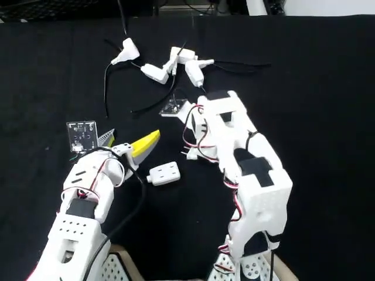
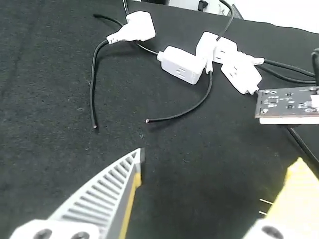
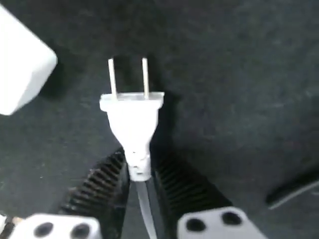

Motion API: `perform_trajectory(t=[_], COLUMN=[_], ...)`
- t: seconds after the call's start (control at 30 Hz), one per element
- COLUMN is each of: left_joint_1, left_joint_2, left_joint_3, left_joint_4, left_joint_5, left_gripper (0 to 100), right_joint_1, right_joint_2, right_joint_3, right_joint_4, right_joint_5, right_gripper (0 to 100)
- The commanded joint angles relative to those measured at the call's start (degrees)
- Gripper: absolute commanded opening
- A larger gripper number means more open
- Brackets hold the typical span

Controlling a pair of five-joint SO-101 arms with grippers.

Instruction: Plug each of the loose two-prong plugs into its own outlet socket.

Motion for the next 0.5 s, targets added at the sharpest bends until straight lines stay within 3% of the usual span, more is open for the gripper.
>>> perform_trajectory(t=[0.0,0.23,0.47], left_joint_1=[-0.6,-0.2,-0.2], left_joint_2=[-1.0,-1.0,-1.0], left_joint_3=[-0.5,-0.5,-0.5], left_joint_4=[-1.1,-1.1,-1.1], left_joint_5=[0.4,0.4,0.4], left_gripper=[43,43,43], right_joint_1=[0.7,-0.2,-2.9], right_joint_2=[1.1,1.0,1.3], right_joint_3=[-2.0,-9.6,-13.5], right_joint_4=[-0.8,7.9,5.6], right_joint_5=[-0.8,-1.1,-1.1], right_gripper=[13.9,18.4,18.4])
